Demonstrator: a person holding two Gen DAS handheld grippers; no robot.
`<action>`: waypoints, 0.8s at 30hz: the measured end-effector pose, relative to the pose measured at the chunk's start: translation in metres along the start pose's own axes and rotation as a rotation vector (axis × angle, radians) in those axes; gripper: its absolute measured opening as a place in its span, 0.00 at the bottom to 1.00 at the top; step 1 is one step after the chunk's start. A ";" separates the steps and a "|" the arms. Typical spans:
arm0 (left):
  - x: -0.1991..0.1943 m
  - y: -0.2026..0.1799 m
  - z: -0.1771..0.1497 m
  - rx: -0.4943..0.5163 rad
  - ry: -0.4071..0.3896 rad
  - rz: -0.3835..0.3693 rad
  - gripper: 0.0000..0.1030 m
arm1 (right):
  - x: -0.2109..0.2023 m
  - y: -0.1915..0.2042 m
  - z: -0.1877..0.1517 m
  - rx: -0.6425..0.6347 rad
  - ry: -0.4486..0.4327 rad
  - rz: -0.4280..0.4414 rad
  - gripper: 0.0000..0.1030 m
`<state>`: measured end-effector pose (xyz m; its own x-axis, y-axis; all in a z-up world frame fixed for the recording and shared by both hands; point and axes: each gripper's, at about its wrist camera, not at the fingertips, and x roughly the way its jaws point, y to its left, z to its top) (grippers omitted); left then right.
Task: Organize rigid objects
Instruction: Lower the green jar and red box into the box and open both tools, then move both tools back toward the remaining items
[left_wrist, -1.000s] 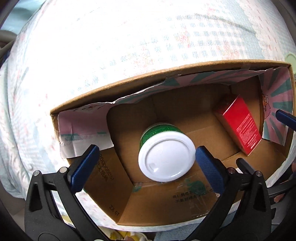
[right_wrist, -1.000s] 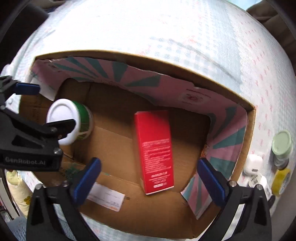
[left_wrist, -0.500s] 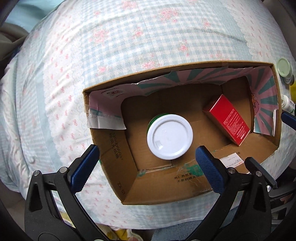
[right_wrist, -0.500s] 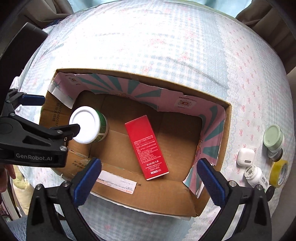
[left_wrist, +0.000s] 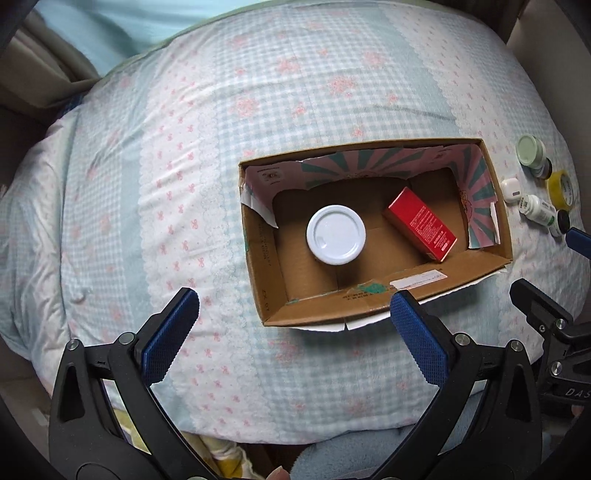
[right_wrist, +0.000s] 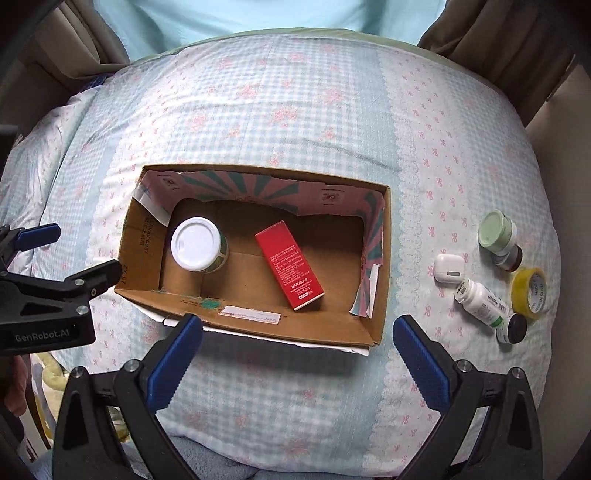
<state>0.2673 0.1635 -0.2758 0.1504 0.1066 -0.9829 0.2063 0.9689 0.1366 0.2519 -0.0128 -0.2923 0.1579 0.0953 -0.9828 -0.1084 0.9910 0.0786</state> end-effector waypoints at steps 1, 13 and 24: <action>-0.009 -0.005 -0.004 0.017 -0.019 0.005 1.00 | -0.009 -0.003 -0.004 0.016 -0.012 -0.003 1.00; -0.073 -0.089 -0.021 0.129 -0.164 -0.164 1.00 | -0.096 -0.082 -0.075 0.237 -0.097 -0.108 1.00; -0.088 -0.192 0.012 0.189 -0.178 -0.214 1.00 | -0.123 -0.198 -0.130 0.469 -0.167 -0.141 1.00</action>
<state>0.2257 -0.0344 -0.2142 0.2476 -0.1520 -0.9569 0.4243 0.9049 -0.0340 0.1261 -0.2327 -0.2092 0.2977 -0.0665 -0.9523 0.3710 0.9272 0.0513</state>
